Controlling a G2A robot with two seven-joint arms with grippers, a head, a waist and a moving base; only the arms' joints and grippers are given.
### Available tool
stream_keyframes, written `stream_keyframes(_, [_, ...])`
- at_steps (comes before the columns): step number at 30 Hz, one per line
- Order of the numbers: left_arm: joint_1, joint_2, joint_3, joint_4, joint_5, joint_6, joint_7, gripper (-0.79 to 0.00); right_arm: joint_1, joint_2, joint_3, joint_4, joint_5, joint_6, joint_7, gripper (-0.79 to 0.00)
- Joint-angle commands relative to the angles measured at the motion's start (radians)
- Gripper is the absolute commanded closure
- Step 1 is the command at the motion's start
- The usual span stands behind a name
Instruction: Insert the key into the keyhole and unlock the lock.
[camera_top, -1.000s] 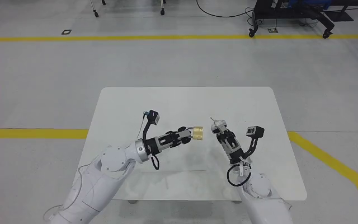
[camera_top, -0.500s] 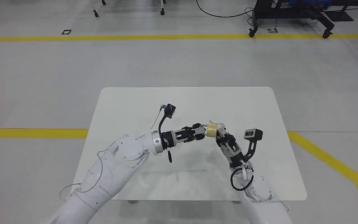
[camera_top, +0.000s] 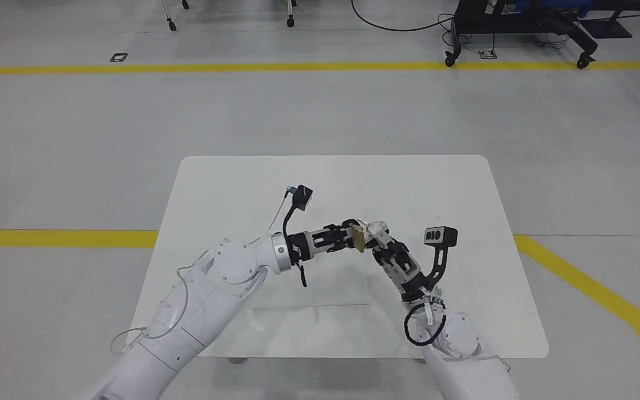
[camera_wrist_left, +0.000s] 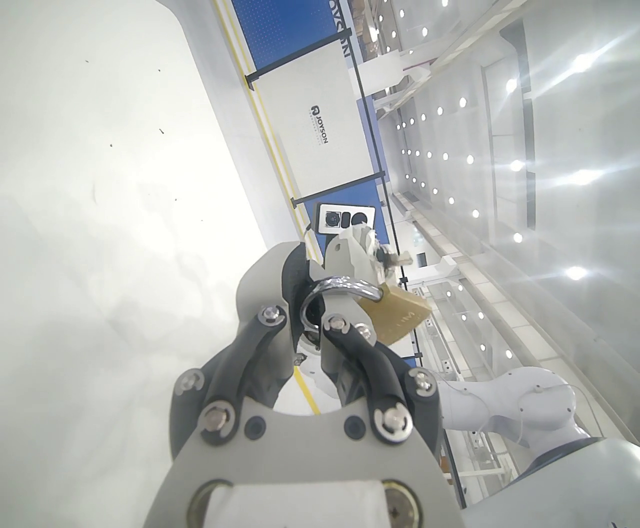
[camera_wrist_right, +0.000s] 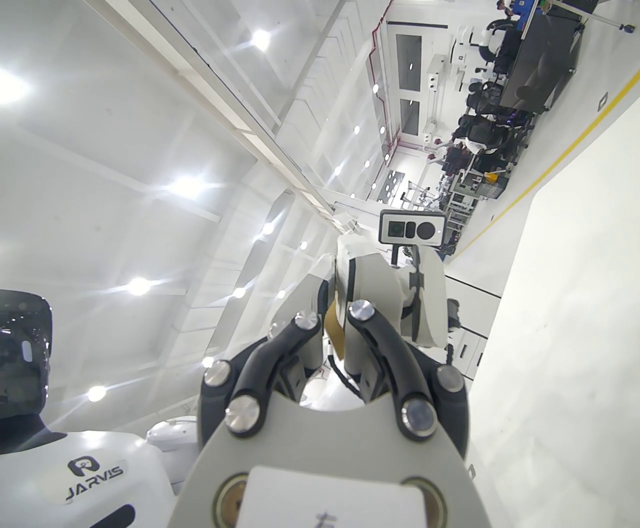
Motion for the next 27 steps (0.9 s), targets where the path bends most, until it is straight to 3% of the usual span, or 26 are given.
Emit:
stream_keyframes(1, [0.009,-0.002,-0.010,0.012,-0.037,-0.012,-0.015,0.000,0.008,-0.001,-0.007,-0.002,-0.015,0.014,0.006,0.000])
stream_keyframes(8, [0.006,-0.015,-0.033,0.101,-0.220,-0.051,-0.169,0.000,0.036,-0.005,-0.039,-0.005,-0.047,0.011,0.016,0.000])
stream_keyframes(19, [-0.037,-0.048,-0.019,0.249,-0.287,-0.073,-0.254,0.000,0.001,-0.002,0.021,-0.047,-0.107,-0.023,-0.081,0.000])
stream_keyframes(27, [-0.078,-0.064,-0.017,0.302,-0.294,-0.077,-0.340,0.000,-0.098,0.026,0.172,-0.193,-0.404,-0.082,-0.071,0.000])
